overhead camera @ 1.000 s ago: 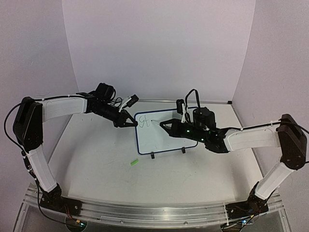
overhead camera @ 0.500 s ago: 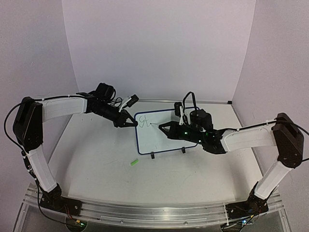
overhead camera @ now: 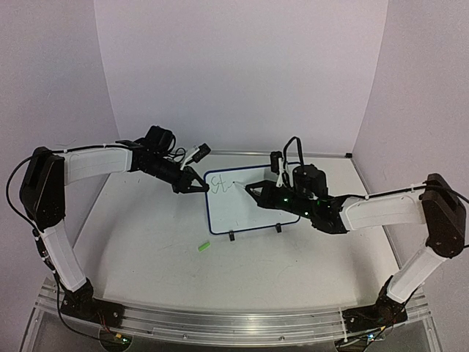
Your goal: Write a sentence on the whiteboard
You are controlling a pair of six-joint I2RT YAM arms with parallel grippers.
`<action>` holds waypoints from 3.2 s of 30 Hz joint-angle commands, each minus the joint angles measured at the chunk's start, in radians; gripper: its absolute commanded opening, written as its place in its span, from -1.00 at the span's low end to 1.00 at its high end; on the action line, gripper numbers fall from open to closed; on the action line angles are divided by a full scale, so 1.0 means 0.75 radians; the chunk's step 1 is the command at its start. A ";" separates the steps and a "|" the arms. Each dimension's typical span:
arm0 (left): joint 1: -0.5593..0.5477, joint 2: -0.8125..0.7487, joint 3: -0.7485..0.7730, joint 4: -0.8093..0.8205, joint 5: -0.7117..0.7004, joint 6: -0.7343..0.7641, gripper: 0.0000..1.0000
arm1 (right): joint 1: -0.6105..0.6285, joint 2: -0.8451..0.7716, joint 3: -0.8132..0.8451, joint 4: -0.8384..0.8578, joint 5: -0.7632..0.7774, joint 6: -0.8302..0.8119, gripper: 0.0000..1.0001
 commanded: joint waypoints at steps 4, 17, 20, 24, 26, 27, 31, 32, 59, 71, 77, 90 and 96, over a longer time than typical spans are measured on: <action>-0.017 -0.003 0.032 -0.053 -0.063 0.029 -1.00 | -0.005 0.043 0.080 0.031 -0.024 -0.016 -1.00; -0.019 -0.007 0.034 -0.056 -0.065 0.032 -1.00 | -0.004 0.077 0.061 0.031 -0.037 -0.004 -1.00; -0.019 -0.006 0.034 -0.056 -0.065 0.033 -1.00 | -0.004 0.071 0.029 0.031 -0.038 0.007 -1.00; -0.019 -0.007 0.034 -0.057 -0.065 0.032 -1.00 | -0.005 0.067 -0.001 0.031 -0.036 0.015 -1.00; -0.019 -0.007 0.035 -0.056 -0.065 0.033 -1.00 | -0.003 0.067 -0.003 0.031 -0.035 0.015 -1.00; -0.019 -0.007 0.035 -0.057 -0.065 0.032 -1.00 | -0.004 0.067 -0.003 0.031 -0.035 0.014 -1.00; -0.019 -0.007 0.034 -0.059 -0.067 0.032 -1.00 | -0.004 0.067 0.000 0.030 -0.034 0.011 -1.00; -0.019 -0.007 0.034 -0.058 -0.067 0.031 -1.00 | -0.004 0.067 0.000 0.029 -0.033 0.011 -1.00; -0.021 -0.007 0.036 -0.061 -0.070 0.034 -1.00 | -0.004 0.017 -0.030 0.018 0.013 0.009 -1.00; -0.023 -0.007 0.034 -0.060 -0.072 0.034 -1.00 | -0.004 -0.031 -0.044 0.017 0.031 -0.003 -1.00; -0.026 -0.009 0.034 -0.063 -0.072 0.034 -1.00 | -0.003 -0.087 -0.063 0.018 -0.003 -0.017 -1.00; -0.032 -0.011 0.034 -0.065 -0.080 0.040 -1.00 | -0.003 -0.047 -0.004 0.005 -0.008 -0.023 -1.00; -0.034 -0.010 0.034 -0.066 -0.082 0.043 -1.00 | -0.004 -0.030 0.009 0.005 0.009 -0.024 -1.00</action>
